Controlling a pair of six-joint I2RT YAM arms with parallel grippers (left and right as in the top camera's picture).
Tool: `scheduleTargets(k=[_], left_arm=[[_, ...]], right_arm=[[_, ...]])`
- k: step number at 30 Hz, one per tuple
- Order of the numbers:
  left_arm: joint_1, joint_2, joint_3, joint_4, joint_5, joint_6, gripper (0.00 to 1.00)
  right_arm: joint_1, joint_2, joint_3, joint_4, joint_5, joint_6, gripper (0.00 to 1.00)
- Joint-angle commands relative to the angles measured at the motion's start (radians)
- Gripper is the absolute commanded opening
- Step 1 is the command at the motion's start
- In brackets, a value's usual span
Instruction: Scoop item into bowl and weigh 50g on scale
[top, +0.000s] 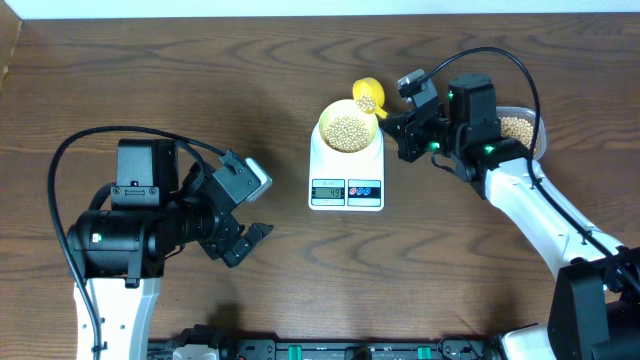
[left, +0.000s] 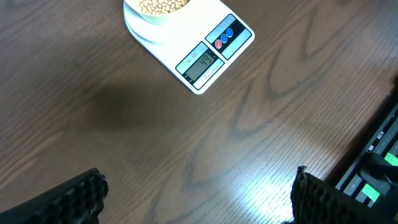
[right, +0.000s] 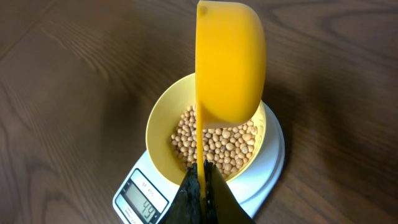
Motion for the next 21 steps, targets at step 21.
scheduleTargets(k=[21], left_arm=[[0.003,-0.002,0.002,-0.003,0.013,0.005,0.96]], right_arm=[[-0.012,0.006,-0.001,0.005,-0.023,0.012,0.01]])
